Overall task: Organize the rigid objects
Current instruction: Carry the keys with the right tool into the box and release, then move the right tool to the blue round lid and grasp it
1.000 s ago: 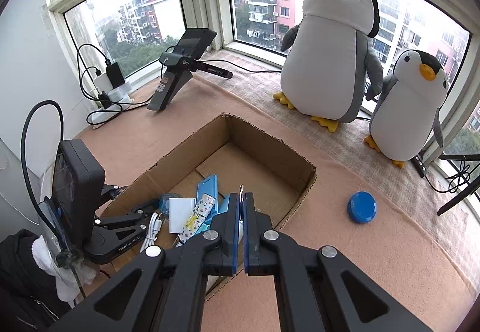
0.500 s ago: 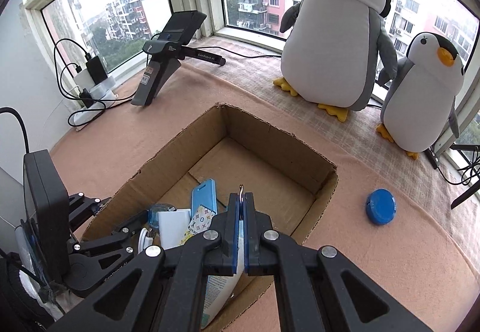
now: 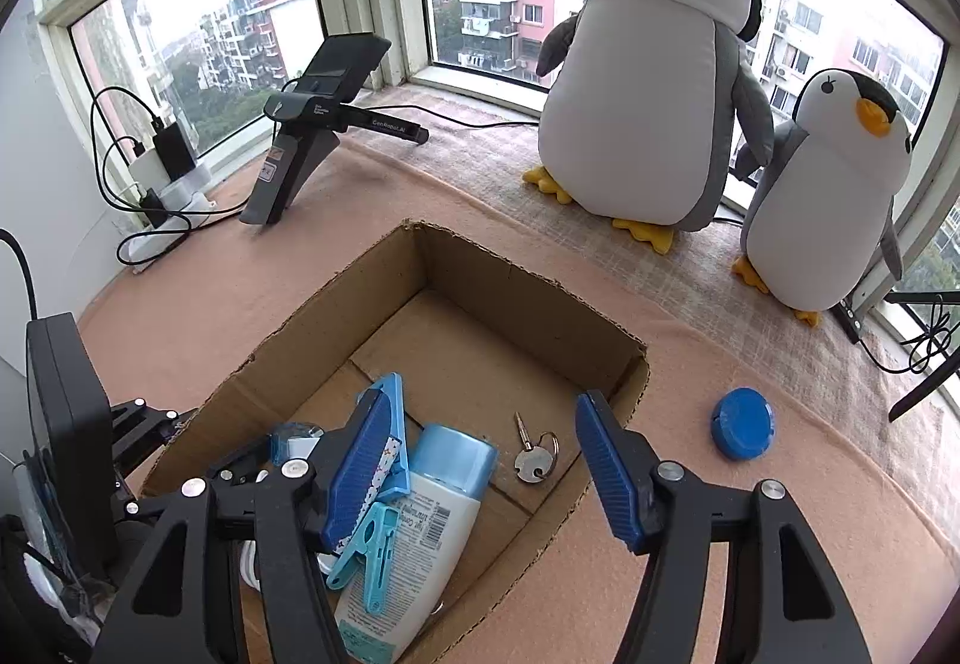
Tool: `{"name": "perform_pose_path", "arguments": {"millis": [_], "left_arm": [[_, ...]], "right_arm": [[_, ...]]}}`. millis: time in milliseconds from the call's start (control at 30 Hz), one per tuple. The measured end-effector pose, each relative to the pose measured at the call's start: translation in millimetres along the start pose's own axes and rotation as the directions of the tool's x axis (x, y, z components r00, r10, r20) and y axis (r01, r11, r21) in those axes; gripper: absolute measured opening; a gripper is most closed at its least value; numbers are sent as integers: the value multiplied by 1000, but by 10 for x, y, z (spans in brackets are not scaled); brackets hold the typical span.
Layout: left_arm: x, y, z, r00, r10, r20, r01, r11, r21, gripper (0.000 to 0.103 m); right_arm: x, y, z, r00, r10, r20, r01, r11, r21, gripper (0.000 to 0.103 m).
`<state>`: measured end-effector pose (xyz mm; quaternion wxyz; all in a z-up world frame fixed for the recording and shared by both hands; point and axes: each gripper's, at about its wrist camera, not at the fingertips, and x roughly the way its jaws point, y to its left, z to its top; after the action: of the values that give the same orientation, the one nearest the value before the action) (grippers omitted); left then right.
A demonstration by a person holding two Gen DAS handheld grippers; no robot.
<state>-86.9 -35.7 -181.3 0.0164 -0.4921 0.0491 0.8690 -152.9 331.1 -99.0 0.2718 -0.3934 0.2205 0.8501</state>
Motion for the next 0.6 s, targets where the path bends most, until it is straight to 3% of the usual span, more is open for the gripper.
{"name": "perform_pose_path", "arguments": {"millis": [600], "left_arm": [[-6, 3, 12, 1000, 7, -1, -7, 1000, 4, 36]], "right_arm": [[-144, -704, -152, 1000, -14, 7, 13, 987, 163, 63]]}}
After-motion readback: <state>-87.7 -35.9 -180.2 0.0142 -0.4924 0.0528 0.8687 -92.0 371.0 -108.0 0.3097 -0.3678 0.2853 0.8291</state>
